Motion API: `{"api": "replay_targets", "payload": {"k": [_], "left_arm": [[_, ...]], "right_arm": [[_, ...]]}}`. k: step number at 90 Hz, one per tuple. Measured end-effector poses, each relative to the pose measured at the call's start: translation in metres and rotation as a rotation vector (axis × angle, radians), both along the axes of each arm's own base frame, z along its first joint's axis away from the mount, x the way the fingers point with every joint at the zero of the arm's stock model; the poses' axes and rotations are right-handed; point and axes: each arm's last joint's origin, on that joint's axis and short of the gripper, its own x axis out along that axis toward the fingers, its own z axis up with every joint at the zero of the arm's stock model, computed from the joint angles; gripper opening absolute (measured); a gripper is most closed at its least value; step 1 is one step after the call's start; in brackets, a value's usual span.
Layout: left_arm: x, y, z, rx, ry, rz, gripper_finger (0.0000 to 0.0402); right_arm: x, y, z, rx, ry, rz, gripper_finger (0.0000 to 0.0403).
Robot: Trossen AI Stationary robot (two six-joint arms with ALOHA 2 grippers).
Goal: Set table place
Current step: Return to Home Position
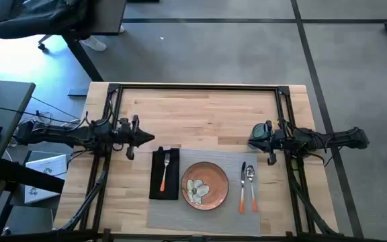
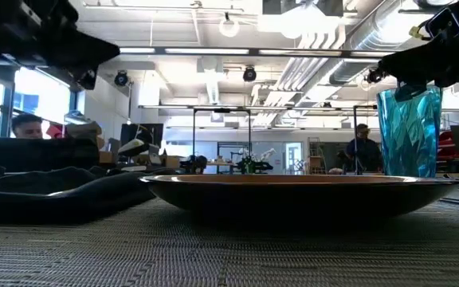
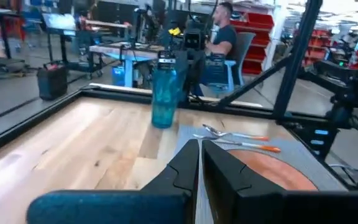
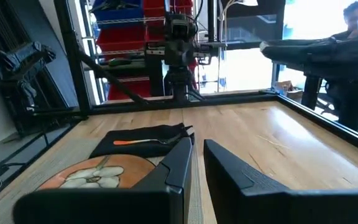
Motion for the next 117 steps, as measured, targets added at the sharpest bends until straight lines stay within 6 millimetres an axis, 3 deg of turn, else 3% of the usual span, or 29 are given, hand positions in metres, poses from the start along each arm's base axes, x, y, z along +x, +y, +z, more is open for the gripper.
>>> {"api": "replay_targets", "payload": {"k": [30,44,71,88,117], "left_arm": [[-0.013,0.002,-0.018,-0.007,-0.025,0.054,0.0007],[-0.016,0.003,-0.031,-0.007,0.089,0.106,0.0007],[-0.018,0.002,-0.032,0.061,0.11,0.057,0.0007],[-0.018,0.002,-0.032,-0.027,0.104,0.063,0.0007],[-0.018,0.002,-0.032,-0.033,0.104,0.063,0.0007]], "right_arm": [[0.0,0.0,0.0,0.0,0.0,0.0,0.0028],[0.0,0.0,0.0,0.0,0.0,-0.001,0.0028],[0.0,0.0,0.0,0.0,0.0,-0.001,0.0028],[0.0,0.0,0.0,0.0,0.001,-0.001,0.0028],[0.0,0.0,0.0,0.0,0.001,-0.001,0.0028]]}}
